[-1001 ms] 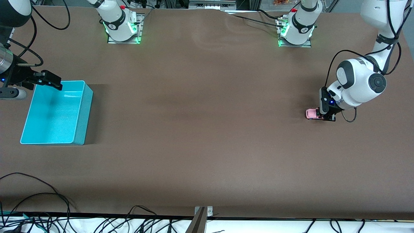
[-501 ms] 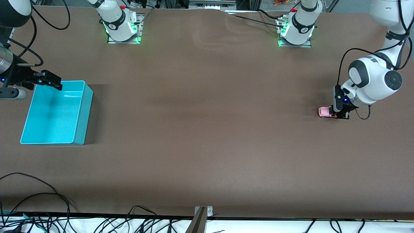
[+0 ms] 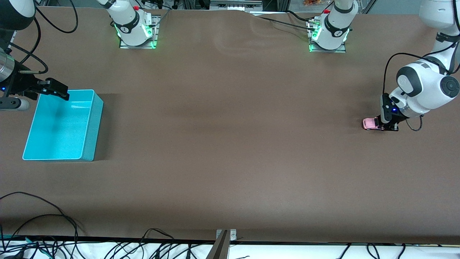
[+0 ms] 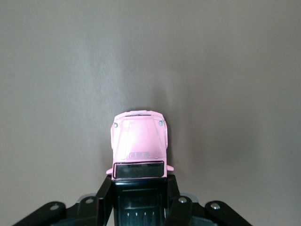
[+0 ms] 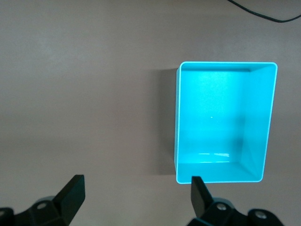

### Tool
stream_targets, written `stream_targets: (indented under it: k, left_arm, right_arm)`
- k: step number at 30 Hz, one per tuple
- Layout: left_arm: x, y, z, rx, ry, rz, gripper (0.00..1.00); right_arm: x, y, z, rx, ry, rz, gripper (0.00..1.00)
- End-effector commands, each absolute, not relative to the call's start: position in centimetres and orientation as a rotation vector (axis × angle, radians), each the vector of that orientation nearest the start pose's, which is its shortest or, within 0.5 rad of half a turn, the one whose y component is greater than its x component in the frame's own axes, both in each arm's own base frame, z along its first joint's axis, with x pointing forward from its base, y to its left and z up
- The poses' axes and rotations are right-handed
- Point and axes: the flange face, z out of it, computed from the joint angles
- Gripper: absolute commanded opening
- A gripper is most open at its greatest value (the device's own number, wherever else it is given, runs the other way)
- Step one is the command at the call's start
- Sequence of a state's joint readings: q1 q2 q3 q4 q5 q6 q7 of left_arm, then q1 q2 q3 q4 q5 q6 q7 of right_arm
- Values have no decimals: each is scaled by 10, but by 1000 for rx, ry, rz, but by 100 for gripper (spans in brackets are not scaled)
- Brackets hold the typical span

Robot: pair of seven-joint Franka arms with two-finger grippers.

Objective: Wind and store pink jeep toy

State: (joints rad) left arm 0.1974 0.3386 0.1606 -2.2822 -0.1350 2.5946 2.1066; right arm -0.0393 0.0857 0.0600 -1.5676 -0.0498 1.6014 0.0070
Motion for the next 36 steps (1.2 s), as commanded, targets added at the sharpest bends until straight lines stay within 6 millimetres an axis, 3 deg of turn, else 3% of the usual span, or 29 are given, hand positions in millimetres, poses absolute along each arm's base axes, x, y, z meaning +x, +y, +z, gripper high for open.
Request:
stream_targets:
  k: [1, 6, 18, 22, 23, 24, 25, 26, 29, 36]
  left_arm:
    - [469, 222, 160, -2202, 2382, 38, 11]
    - [467, 239, 165, -2178, 2386, 38, 11]
    - [468, 240, 166, -2182, 2379, 30, 16]
    - [481, 240, 179, -2160, 2363, 11, 30]
    - [485, 240, 183, -2153, 2362, 7, 40]
    - [489, 240, 186, -2148, 2358, 0, 54]
    - [491, 240, 189, -2146, 2361, -1, 81]
    - [495, 240, 194, -2143, 2368, -5, 100]
    - [506, 239, 209, -2147, 2393, -18, 100]
    - [553, 222, 272, -2089, 2488, -46, 100]
  right_arm:
    - [584, 5, 586, -3195, -11, 81, 100]
    - [584, 6, 586, -3195, -13, 81, 100]
    - [584, 5, 586, -3195, -11, 81, 100]
    - [584, 5, 586, -3195, -11, 81, 100]
    - [584, 5, 586, -3195, -11, 81, 100]
    - [583, 5, 587, -3195, -8, 79, 100]
    - [584, 6, 586, -3195, -13, 81, 100]
    - [583, 6, 587, -3195, -13, 79, 100]
    - [583, 7, 587, -3195, -13, 79, 100]
    - [583, 7, 587, -3195, -13, 79, 100]
